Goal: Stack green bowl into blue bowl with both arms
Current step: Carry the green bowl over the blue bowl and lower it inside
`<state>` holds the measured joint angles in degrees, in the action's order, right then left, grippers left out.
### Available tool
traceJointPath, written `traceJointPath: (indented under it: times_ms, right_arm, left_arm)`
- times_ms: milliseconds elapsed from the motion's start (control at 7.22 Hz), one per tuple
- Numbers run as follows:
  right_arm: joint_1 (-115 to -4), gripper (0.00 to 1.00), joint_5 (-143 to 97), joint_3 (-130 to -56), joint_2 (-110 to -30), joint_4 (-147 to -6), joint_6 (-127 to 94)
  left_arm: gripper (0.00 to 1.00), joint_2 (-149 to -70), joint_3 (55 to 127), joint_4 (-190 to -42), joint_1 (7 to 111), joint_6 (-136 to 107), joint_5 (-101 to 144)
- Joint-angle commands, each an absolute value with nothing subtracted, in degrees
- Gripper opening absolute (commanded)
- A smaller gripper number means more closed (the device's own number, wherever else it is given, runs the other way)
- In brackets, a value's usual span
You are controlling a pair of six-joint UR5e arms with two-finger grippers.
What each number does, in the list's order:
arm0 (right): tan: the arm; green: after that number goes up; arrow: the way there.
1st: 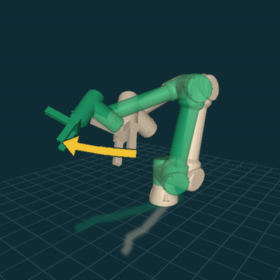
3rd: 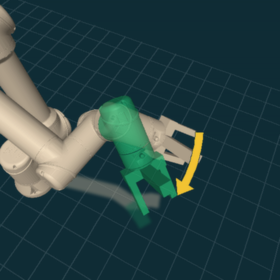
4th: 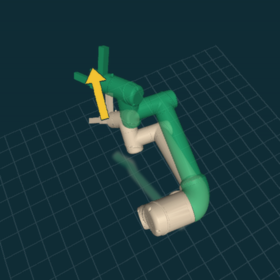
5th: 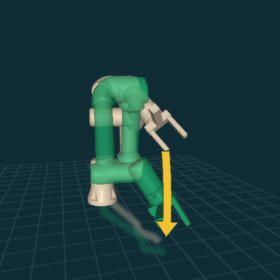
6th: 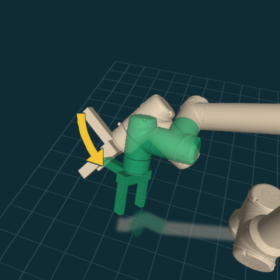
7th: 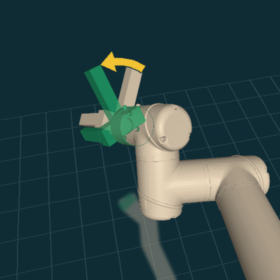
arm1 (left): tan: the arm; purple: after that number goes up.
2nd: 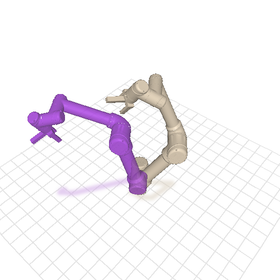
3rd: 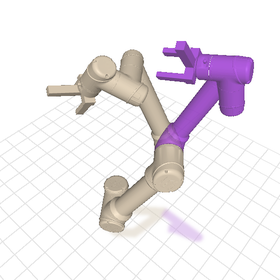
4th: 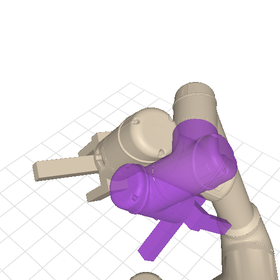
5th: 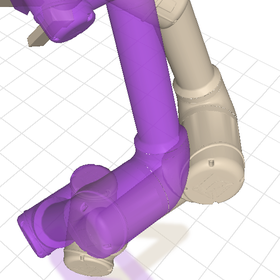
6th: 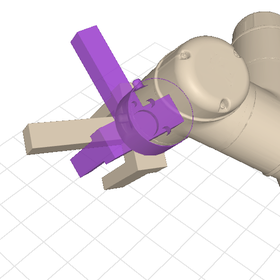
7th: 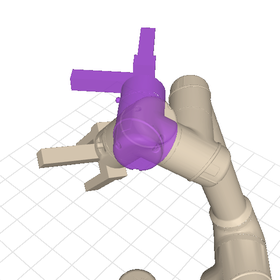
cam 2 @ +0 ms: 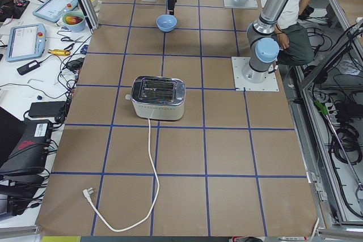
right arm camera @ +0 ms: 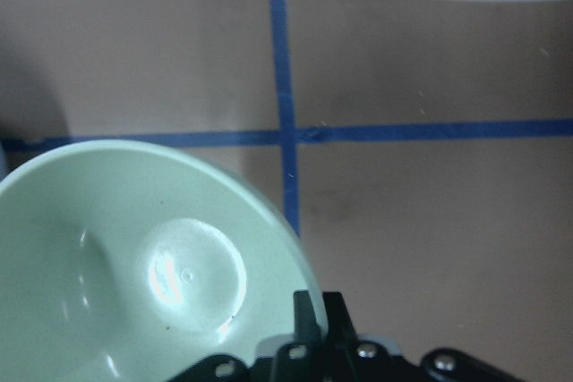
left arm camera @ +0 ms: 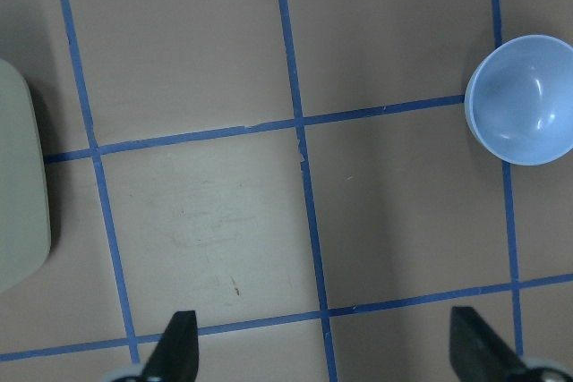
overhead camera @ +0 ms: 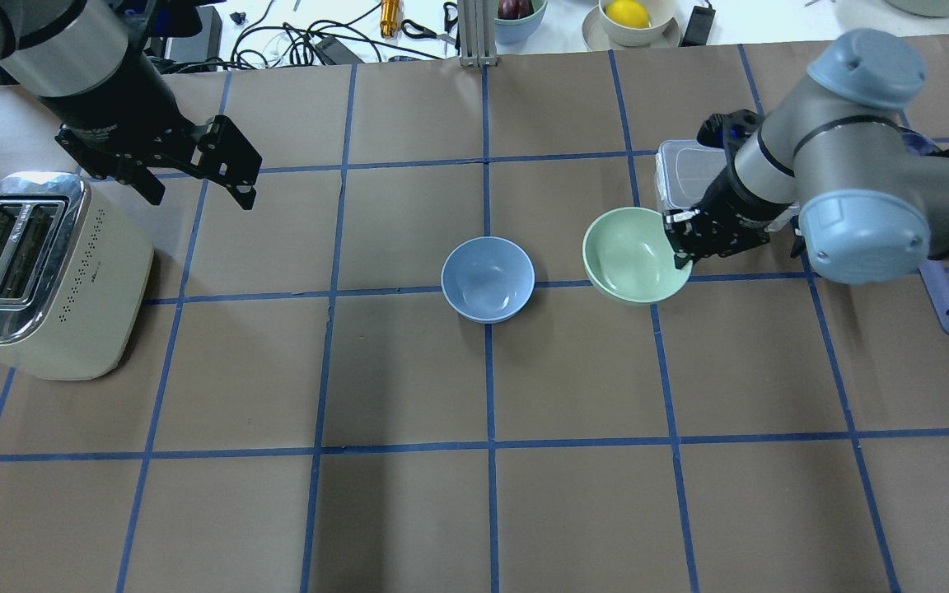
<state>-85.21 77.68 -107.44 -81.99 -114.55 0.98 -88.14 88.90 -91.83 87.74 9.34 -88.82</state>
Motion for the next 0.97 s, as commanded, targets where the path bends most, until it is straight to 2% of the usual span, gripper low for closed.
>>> traceJointPath:
  times_ms: [0,277,831]
  right_arm:
    - [-94.3,0.0,76.3,-100.9,-76.9,-114.2,-12.2]
    - [-101.0,0.0,77.9,-99.0,-71.9,-121.3,-20.9]
    - [-103.5,0.01,81.6,-100.2,-69.3,-121.9,-20.3]
  left_arm:
    - [1.0,-88.3,88.9,-91.6,87.9,9.4,-88.9]
    - [1.0,-87.5,88.8,-91.5,87.8,9.3,-88.9]
    - [1.0,-86.8,89.6,-90.8,88.0,9.3,-91.0]
